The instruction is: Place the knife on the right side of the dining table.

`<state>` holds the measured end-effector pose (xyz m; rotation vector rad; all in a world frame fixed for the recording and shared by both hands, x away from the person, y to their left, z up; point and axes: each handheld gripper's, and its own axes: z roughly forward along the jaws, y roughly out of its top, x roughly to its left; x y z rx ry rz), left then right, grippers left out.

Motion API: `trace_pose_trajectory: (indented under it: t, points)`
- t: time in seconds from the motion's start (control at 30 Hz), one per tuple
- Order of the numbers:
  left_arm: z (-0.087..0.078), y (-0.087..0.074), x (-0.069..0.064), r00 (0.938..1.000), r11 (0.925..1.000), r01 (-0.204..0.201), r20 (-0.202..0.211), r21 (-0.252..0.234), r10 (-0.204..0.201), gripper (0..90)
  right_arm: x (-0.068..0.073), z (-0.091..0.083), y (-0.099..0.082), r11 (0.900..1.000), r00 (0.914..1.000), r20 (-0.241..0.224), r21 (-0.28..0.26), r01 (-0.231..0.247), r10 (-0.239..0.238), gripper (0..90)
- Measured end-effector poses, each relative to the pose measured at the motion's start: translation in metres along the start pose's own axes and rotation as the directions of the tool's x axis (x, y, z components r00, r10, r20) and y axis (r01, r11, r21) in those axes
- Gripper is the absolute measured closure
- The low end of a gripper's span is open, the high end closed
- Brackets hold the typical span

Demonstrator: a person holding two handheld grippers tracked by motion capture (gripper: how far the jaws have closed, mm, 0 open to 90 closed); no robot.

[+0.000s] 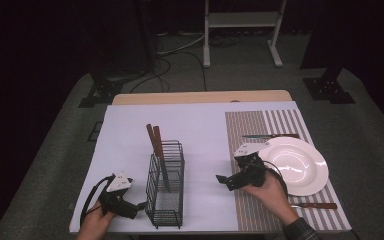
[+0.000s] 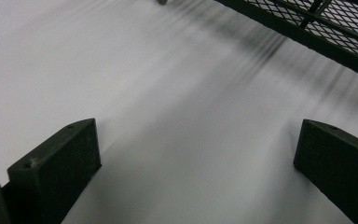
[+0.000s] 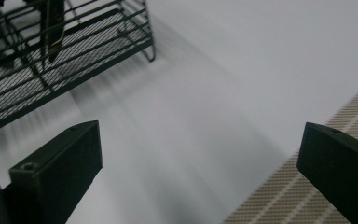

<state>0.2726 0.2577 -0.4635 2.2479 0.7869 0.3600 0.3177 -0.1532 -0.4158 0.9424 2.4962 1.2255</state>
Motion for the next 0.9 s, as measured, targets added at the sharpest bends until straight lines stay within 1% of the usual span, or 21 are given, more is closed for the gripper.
trace_pose_trajectory:
  t: [0.1,0.13,0.23,0.3,0.37,0.4,0.47,0.53,0.6,0.67,0.7,0.9]
  points:
    - [0.000,0.000,0.000,1.0000,1.0000,0.000,0.000,0.000,0.000,0.0,0.011,0.011,-0.005,0.9984,0.9992,-0.012,0.041,0.039,-0.039,0.0]
    - [0.000,0.000,0.000,1.0000,1.0000,-0.003,-0.001,0.000,0.003,0.0,0.015,0.015,-0.006,0.9976,0.9989,-0.015,0.052,0.046,-0.045,0.0]
    - [0.000,0.000,0.000,1.0000,1.0000,-0.003,0.000,0.001,0.003,0.0,0.027,0.027,-0.011,0.9945,0.9963,-0.052,0.075,0.072,-0.068,0.0]
    - [0.000,0.000,0.000,1.0000,1.0000,-0.003,0.000,0.001,0.003,0.0,0.035,0.034,-0.012,0.9908,0.9932,-0.068,0.091,0.100,-0.094,0.0]
    - [0.000,0.000,0.000,1.0000,1.0000,-0.003,0.000,0.001,0.003,0.0,0.042,0.039,-0.014,0.9871,0.9899,-0.070,0.095,0.129,-0.123,0.0]
    - [0.000,0.000,0.000,1.0000,1.0000,-0.002,0.000,0.000,0.002,0.0,0.045,0.040,-0.014,0.9859,0.9879,-0.080,0.092,0.140,-0.133,0.0]
    - [0.000,0.000,0.000,1.0000,1.0000,-0.003,0.000,0.001,0.003,0.0,0.049,0.044,-0.016,0.9846,0.9850,-0.094,0.085,0.152,-0.144,0.0]
    - [0.000,0.000,0.000,1.0000,1.0000,-0.003,0.000,0.001,0.003,0.0,0.052,0.047,-0.018,0.9816,0.9821,-0.102,0.092,0.167,-0.158,0.0]
    - [0.000,0.000,0.000,1.0000,1.0000,-0.004,-0.001,0.000,0.004,0.0,0.053,0.051,-0.021,0.9783,0.9797,-0.095,0.092,0.186,-0.177,0.0]
    - [0.000,0.000,0.000,1.0000,1.0000,-0.003,0.000,0.000,0.003,0.0,0.053,0.055,-0.024,0.9742,0.9795,-0.084,0.118,0.192,-0.183,0.0]
    - [0.000,0.000,0.000,1.0000,1.0000,-0.003,-0.001,0.000,0.003,0.0,0.053,0.056,-0.026,0.9753,0.9788,-0.088,0.106,0.194,-0.185,0.0]
    - [0.000,0.000,0.000,1.0000,1.0000,-0.003,-0.001,0.000,0.003,0.0,0.052,0.056,-0.026,0.9760,0.9794,-0.089,0.106,0.190,-0.181,0.0]
